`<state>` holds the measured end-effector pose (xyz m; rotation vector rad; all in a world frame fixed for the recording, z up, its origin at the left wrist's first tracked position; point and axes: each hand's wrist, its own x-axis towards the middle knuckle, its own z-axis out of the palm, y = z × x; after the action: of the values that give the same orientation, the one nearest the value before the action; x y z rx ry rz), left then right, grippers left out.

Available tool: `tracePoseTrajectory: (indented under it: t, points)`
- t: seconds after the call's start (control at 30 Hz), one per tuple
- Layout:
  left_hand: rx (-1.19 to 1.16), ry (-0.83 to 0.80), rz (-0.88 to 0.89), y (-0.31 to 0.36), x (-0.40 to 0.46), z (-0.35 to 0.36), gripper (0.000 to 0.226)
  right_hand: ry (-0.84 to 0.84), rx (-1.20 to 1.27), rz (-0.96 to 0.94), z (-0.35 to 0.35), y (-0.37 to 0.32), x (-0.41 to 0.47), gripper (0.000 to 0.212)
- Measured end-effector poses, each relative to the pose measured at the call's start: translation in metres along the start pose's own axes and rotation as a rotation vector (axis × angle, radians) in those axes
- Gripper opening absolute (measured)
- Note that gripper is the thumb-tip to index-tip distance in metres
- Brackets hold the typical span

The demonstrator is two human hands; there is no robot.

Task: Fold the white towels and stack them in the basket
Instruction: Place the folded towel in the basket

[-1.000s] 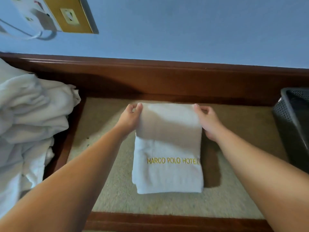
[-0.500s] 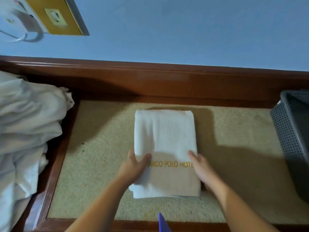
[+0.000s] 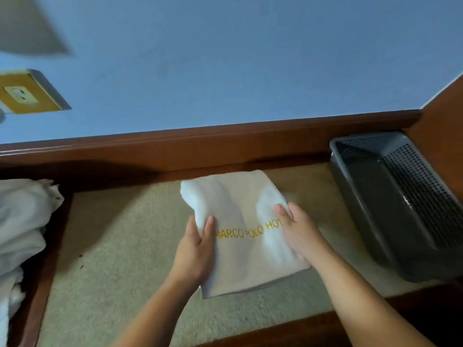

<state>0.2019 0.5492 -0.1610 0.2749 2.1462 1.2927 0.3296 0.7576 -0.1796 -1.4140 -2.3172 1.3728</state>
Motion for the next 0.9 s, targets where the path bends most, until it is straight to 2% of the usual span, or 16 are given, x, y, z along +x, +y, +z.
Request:
tracePoseTrajectory:
  t: [0.07, 0.17, 0.3, 0.4, 0.53, 0.63, 0.7, 0.77, 0.8, 0.83, 0.87, 0.9]
  points:
    - [-0.048, -0.032, 0.077, 0.035, -0.007, 0.031, 0.013, 0.082, -0.041, -0.026, -0.057, -0.004, -0.002, 0.027]
    - [-0.118, -0.111, 0.201, 0.091, -0.014, 0.088, 0.009, 0.23, -0.083, -0.081, -0.147, -0.003, -0.006, 0.039]
    - [-0.199, -0.252, 0.322, 0.148, -0.018, 0.178, 0.026, 0.391, -0.199, -0.072, -0.25, 0.024, 0.008, 0.036]
    - [-0.245, -0.355, 0.32, 0.174, -0.018, 0.243, 0.037, 0.435, -0.253, -0.041, -0.306, 0.054, 0.033, 0.033]
    - [-0.24, -0.441, 0.31, 0.195, -0.017, 0.321, 0.034, 0.477, -0.293, 0.013, -0.358, 0.108, 0.068, 0.029]
    - [-0.122, -0.428, 0.268, 0.187, -0.015, 0.37, 0.033, 0.447, -0.278, 0.143, -0.372, 0.147, 0.088, 0.027]
    - [0.077, -0.433, 0.252, 0.17, -0.012, 0.399, 0.042, 0.362, -0.238, 0.243, -0.367, 0.178, 0.1, 0.032]
    - [0.254, -0.55, 0.095, 0.153, -0.011, 0.432, 0.064, 0.262, -0.252, 0.289, -0.354, 0.212, 0.11, 0.04]
    - [0.288, -0.555, 0.015, 0.146, -0.013, 0.443, 0.063, 0.212, -0.277, 0.304, -0.346, 0.228, 0.113, 0.043]
    - [0.508, -0.592, -0.032, 0.147, -0.018, 0.454, 0.054, 0.173, -0.304, 0.321, -0.339, 0.243, 0.115, 0.045]
    - [0.761, -0.644, 0.049, 0.147, -0.022, 0.459, 0.046, 0.151, -0.323, 0.336, -0.332, 0.254, 0.115, 0.046]
    - [0.895, -0.673, 0.121, 0.148, -0.022, 0.459, 0.046, 0.15, -0.33, 0.344, -0.328, 0.264, 0.115, 0.047]
